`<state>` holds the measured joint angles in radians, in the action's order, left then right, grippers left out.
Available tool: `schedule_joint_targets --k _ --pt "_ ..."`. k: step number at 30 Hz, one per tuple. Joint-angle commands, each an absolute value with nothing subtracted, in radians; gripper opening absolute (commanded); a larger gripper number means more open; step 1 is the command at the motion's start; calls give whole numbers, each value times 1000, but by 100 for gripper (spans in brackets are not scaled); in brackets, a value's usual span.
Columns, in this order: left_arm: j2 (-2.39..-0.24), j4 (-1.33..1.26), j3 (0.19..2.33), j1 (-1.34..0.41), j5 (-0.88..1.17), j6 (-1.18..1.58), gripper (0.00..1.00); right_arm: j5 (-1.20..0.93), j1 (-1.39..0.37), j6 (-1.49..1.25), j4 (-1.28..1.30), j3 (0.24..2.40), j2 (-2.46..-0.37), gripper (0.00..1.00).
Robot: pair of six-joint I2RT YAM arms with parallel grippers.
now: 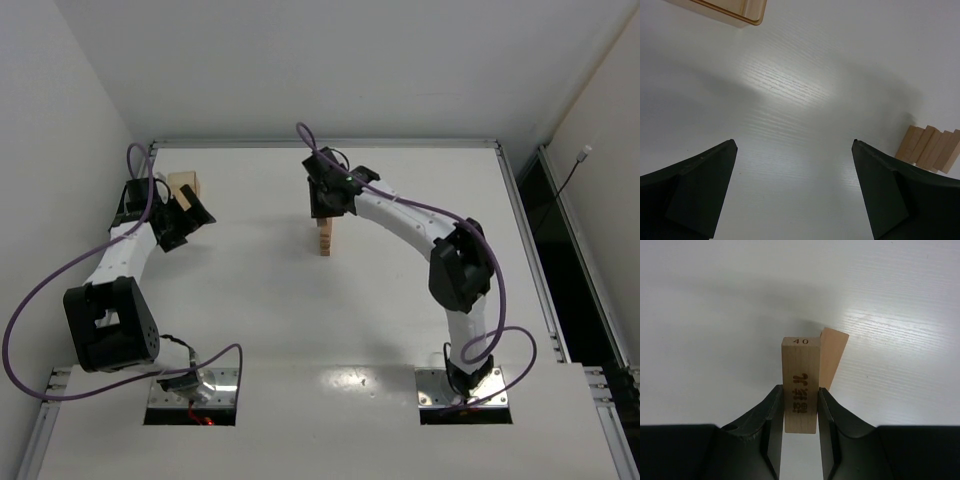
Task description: Build the wood block tower
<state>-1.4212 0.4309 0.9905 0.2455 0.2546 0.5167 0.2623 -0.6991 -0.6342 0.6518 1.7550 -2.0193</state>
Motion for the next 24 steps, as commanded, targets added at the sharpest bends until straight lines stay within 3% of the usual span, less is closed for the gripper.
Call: schedule_joint_targets --k 1,24 --pt "-1413 400 997 239 258 518 100 239 -681 -678 657 1810 -2014 0" --pt "-1440 400 997 239 258 518 100 132 -603 -729 658 1772 -2075 0"
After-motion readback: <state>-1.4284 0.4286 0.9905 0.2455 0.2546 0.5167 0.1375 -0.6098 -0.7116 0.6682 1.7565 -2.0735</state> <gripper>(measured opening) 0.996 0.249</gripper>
